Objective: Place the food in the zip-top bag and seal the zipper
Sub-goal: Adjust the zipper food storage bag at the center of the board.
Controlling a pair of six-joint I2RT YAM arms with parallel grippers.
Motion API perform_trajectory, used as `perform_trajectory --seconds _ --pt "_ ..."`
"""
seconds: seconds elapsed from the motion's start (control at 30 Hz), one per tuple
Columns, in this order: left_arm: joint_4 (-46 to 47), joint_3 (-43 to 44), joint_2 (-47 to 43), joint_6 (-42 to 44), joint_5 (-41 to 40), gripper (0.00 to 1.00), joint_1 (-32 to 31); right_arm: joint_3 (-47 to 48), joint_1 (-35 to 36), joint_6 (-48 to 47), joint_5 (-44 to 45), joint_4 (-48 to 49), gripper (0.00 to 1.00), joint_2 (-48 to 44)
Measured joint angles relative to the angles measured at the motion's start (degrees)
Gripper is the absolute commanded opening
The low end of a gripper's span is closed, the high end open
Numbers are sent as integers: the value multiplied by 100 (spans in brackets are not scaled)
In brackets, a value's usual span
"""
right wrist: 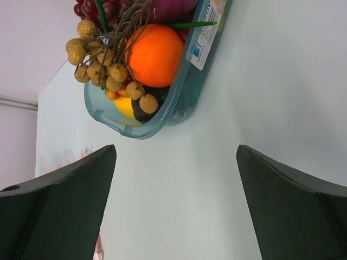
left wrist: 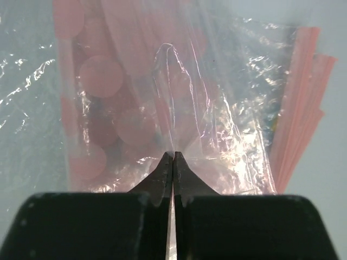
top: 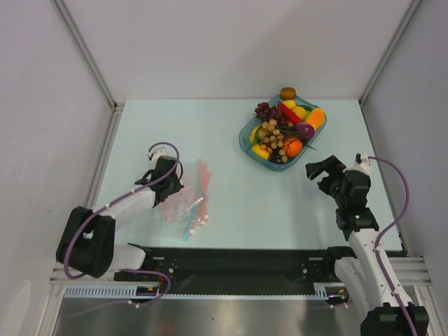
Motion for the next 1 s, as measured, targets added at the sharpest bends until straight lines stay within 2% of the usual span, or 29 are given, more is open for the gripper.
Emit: perform_trajectory --seconds 0.13,0.27,0.43,0.57,0.7,0.87,1.0 --pt "-74 -31 -726 2 4 0 -39 -4 15 -22 -111 42 100 7" --pt "142 -319 -2037 11 328 0 -155 -9 197 -162 -424 310 97 140" --pt "345 -658 -3956 114 699 0 -337 -9 887 -461 -898 846 94 529" --pt "326 -675 -5464 166 629 0 -398 13 1580 -787 -981 1043 94 835" --pt "345 -675 -6867 155 369 0 -402 81 1967 -1040 -984 1134 94 1062" --pt "396 -678 -7385 133 396 0 -400 103 2208 -1220 -1038 1311 94 1167" --pt "758 -675 -6900 20 977 0 -402 131 2361 -1333 -1064 1399 93 1191"
